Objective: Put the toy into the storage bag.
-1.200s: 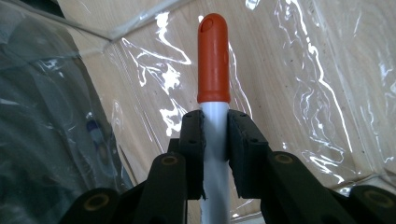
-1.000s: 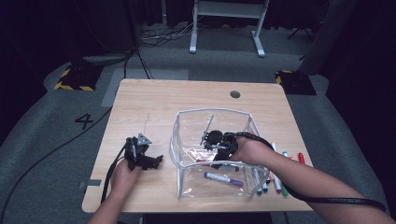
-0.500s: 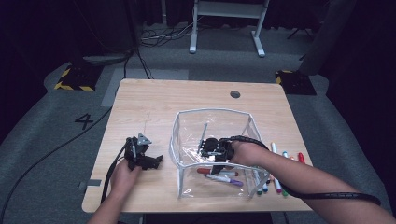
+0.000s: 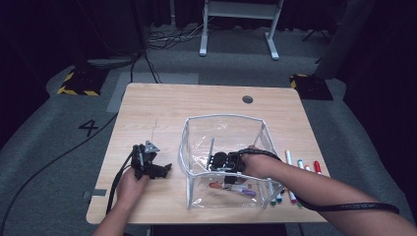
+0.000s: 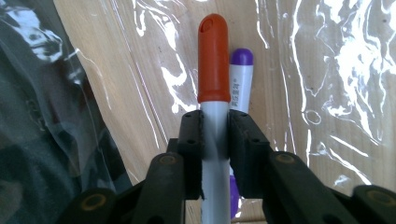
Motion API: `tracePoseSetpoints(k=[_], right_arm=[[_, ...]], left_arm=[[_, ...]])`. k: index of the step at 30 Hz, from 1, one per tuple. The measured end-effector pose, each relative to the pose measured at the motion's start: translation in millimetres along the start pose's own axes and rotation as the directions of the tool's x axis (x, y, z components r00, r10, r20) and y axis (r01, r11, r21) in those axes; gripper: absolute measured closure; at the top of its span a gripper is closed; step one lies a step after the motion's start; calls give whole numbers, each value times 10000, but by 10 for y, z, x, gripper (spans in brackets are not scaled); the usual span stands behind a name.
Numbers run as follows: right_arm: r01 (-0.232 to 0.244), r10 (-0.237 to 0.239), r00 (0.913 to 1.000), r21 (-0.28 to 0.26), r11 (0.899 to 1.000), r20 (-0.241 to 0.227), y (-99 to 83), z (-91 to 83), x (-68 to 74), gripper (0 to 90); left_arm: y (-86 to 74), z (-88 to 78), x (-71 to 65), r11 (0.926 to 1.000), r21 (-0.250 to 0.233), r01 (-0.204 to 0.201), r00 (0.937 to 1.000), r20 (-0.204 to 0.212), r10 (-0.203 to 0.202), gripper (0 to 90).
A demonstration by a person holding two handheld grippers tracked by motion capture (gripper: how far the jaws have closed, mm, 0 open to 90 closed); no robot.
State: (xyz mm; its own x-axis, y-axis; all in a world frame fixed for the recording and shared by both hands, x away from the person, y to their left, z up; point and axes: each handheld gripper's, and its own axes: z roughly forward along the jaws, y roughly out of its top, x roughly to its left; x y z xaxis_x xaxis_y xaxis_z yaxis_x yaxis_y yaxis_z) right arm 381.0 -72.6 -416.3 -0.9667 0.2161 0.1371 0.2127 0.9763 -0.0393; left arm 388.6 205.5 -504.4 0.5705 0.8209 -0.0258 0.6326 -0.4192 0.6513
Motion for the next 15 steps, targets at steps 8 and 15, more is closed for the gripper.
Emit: tracePoseSetpoints(k=[8,15], right_arm=[[-953,962,9953,-615,9935,117,-26,-128,-119,444],[-1471,1409,9891,-2445,9584,-427,-134,-574,-151,267]], left_arm=[[0,0,0,10000,2,-2,10000,3,2,0],[0,0,0,10000,0,-2,10000,1,2,0]])
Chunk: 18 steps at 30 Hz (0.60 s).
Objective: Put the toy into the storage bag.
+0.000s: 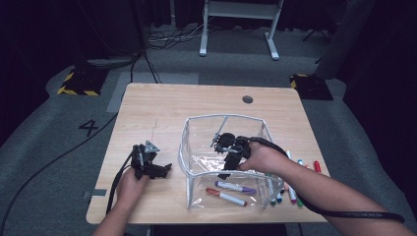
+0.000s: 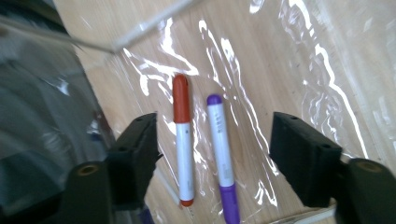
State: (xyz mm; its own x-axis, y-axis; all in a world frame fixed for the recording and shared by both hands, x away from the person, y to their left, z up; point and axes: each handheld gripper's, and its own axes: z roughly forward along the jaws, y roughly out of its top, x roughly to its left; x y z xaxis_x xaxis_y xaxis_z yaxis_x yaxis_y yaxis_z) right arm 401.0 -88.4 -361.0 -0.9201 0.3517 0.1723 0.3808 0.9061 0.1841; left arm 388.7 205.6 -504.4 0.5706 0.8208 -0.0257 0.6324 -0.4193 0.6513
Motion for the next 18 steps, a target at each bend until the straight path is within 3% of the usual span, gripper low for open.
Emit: tracePoseSetpoints(k=[3,6,10,18], right_arm=[[-15,13,10000,-733,9973,-20,-45,-211,0,253],[-6,72,9992,-1630,9866,401,-123,-419,24,253],[127,116,9963,-2804,9598,849,-317,-700,64,328],[-116,778,9873,-4261,9046,1383,-806,-1121,-17,479]], left_arm=[[0,0,0,10000,3,-3,10000,0,3,0],[0,0,0,10000,5,-1,10000,2,1,0],[0,0,0,10000,1,0,10000,0,0,0],[0,0,0,10000,-1,2,10000,-2,-2,0]])
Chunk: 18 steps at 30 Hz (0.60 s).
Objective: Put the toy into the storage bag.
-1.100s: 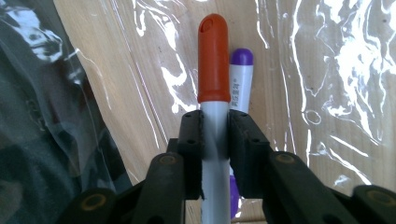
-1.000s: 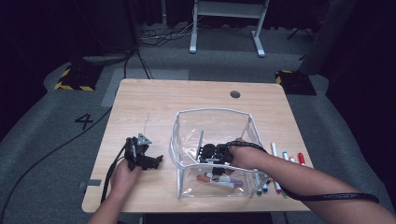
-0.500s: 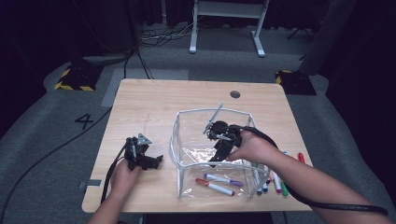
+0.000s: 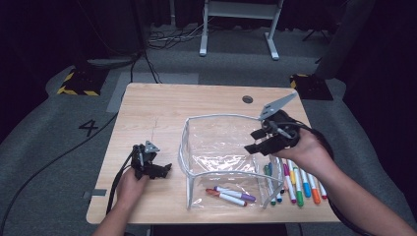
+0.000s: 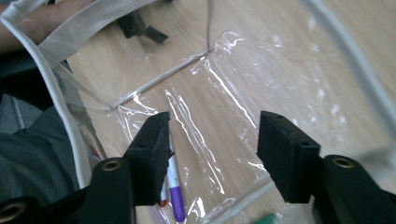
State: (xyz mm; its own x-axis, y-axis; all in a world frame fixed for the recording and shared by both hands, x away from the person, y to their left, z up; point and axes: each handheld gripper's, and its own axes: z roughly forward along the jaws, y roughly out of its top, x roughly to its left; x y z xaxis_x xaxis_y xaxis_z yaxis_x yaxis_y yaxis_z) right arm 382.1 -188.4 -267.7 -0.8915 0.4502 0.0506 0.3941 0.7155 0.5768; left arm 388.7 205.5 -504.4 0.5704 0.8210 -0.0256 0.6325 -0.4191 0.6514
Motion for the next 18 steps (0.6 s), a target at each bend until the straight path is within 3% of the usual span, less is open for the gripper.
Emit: tracePoseSetpoints(k=[5,9,13,18], right_arm=[[-497,516,9981,-542,9973,338,-257,-309,-123,539],[-1085,1157,9882,-745,9913,1003,-532,-461,-248,542],[-1999,2126,9675,-1007,9746,1366,-846,-575,-409,544],[-3025,3241,9269,-1345,9436,1893,-1233,-700,-573,547]], left_arm=[[0,0,0,10000,4,3,10000,-2,-3,0],[0,0,0,10000,4,2,10000,-3,-2,0],[-1,0,-2,10000,-1,15,10000,-5,-15,0],[-3,2,-5,10000,-40,45,10000,-27,-45,0]])
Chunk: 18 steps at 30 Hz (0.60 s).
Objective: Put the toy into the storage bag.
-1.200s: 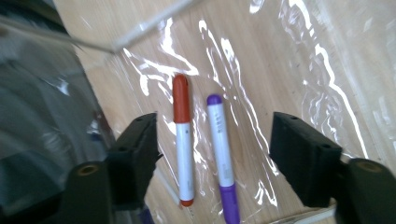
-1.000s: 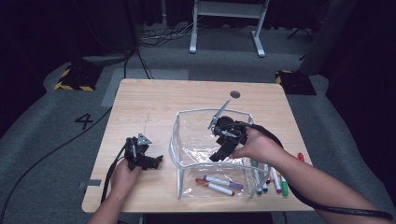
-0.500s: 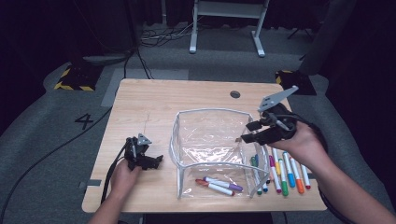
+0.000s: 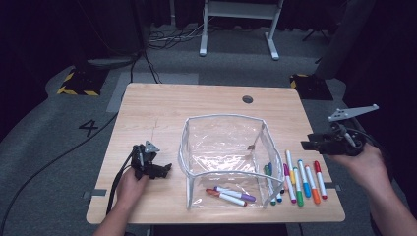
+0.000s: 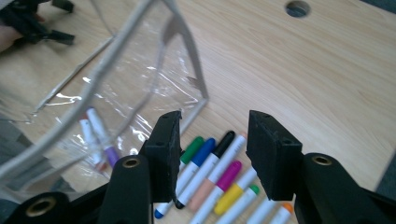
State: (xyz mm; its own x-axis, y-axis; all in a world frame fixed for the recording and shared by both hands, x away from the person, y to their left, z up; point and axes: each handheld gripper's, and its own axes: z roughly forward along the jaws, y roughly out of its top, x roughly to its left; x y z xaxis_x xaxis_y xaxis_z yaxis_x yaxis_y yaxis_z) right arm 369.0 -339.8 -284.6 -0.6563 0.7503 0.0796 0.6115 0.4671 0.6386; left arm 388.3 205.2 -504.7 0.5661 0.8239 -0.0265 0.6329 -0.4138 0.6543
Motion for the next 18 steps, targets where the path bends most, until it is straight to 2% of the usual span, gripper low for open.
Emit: tracePoseSetpoints(k=[3,6,8,13,16,18], right_arm=[[-500,497,9975,47,9987,495,-157,-48,-147,551],[-1043,1039,9918,18,9945,744,-299,-70,-278,551],[-1242,1226,9871,91,9922,1029,-397,-58,-335,555],[-1874,1760,9733,675,9800,1475,-680,105,-463,567],[-2302,2141,9661,1063,9673,1440,-864,238,-547,546],[-2401,2149,9625,1512,9589,1654,-987,330,-582,552]], left_arm=[[-1,-2,-1,10000,17,8,10000,-12,-8,0],[-1,-2,-2,10000,11,22,10000,-23,-22,0],[-1,-2,-2,10000,12,25,10000,-22,-25,0],[-1,-1,-2,10000,8,26,10000,-25,-26,0],[0,-1,-2,10000,9,27,10000,-27,-27,0],[0,-1,-2,10000,12,22,10000,-27,-22,0]])
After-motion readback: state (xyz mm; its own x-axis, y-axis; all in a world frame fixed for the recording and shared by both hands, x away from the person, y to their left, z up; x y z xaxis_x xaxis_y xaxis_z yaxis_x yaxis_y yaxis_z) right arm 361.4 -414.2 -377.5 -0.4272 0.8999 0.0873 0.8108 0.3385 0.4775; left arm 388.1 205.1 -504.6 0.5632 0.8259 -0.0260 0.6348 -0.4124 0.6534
